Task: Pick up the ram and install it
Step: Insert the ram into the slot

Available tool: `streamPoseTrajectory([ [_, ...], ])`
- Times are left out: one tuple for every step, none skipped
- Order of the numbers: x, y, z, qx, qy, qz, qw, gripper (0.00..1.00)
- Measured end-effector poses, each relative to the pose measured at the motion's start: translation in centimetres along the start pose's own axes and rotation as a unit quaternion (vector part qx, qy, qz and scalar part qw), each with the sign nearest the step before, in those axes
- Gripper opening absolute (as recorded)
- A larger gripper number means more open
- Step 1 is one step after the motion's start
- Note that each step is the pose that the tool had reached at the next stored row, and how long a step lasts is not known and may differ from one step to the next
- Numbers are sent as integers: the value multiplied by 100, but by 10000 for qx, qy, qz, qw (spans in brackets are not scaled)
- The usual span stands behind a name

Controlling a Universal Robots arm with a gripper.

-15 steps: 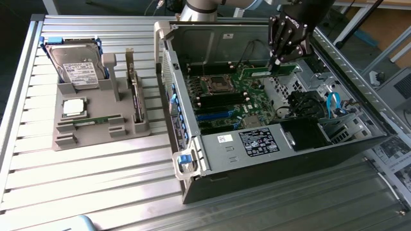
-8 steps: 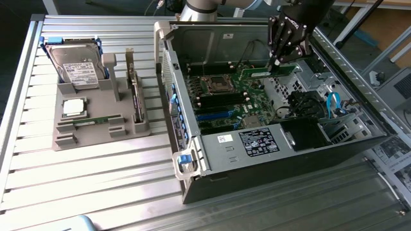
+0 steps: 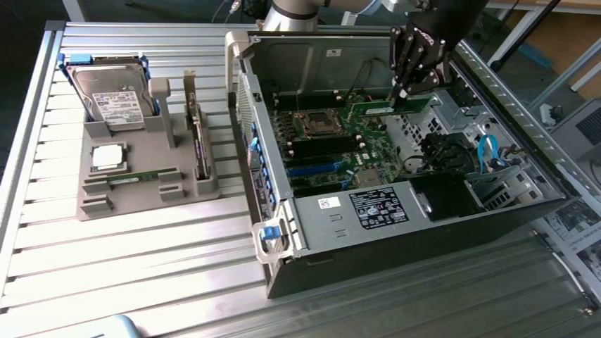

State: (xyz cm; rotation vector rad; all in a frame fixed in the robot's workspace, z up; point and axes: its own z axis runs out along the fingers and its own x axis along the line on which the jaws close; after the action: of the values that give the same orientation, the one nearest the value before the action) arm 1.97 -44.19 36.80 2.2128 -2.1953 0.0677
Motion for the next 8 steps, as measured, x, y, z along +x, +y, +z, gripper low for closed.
streamPoseTrajectory([
  [0,0,2,0,0,0,10000,12],
  [0,1,5,0,0,0,10000,12],
  [0,1,7,0,0,0,10000,12],
  [0,2,8,0,0,0,10000,12],
  [0,2,10,0,0,0,10000,12],
  [-1,2,12,0,0,0,10000,12],
  [-1,2,16,0,0,0,10000,12],
  [-1,2,19,0,0,0,10000,12],
])
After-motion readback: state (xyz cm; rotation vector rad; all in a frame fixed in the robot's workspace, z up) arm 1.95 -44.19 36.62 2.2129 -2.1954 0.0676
